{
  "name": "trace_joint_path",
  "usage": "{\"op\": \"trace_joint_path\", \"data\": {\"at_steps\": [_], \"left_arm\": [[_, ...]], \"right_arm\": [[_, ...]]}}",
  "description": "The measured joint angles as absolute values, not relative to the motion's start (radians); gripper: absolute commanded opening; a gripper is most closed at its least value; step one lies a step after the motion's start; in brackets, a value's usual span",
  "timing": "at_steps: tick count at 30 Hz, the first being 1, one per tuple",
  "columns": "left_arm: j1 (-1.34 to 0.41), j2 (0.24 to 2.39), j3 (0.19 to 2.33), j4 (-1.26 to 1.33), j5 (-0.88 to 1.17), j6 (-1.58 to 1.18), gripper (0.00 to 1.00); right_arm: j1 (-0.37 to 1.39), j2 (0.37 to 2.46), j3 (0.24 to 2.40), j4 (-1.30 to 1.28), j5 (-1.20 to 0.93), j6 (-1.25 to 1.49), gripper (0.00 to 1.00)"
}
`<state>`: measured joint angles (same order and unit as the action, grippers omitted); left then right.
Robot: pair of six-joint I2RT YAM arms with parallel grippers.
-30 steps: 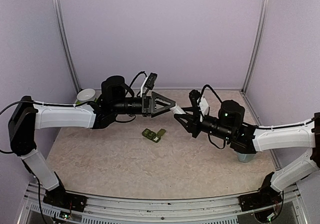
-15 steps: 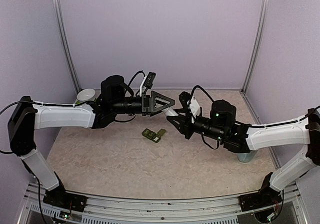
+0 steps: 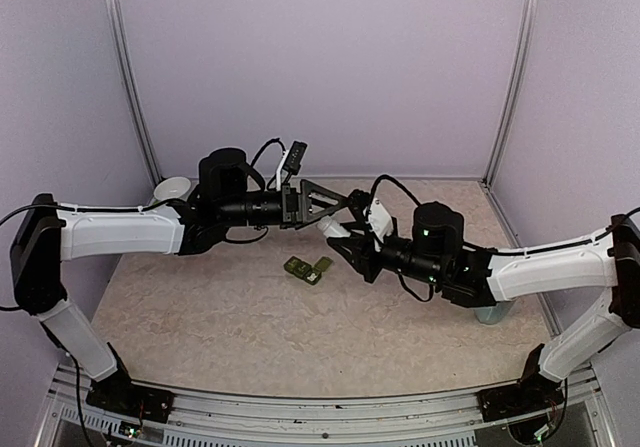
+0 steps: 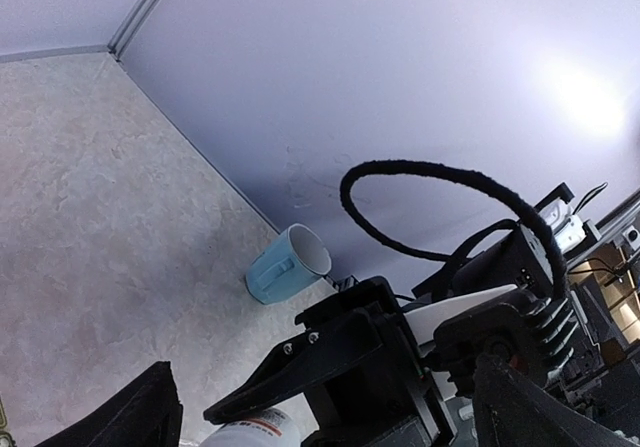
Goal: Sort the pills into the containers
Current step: Screw the lid of the pill bottle onto the pill bottle.
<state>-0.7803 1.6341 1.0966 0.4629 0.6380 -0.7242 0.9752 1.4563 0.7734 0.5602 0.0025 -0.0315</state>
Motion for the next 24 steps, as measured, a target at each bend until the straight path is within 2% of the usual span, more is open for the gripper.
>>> {"op": "trace_joint_path", "data": {"at_steps": [11, 24], "left_arm": [[-0.765, 1.623, 1.097, 0.421, 0.614, -0.734, 0.94], [-0.766, 1.624, 1.097, 0.440, 0.643, -0.759, 0.93]], "right_arm": [[0.975, 1.409, 0.763, 0.527, 0.105, -0.097, 0.05], [0.975, 1.436, 0.760, 0.531, 0.125, -0.104, 0.04]]}}
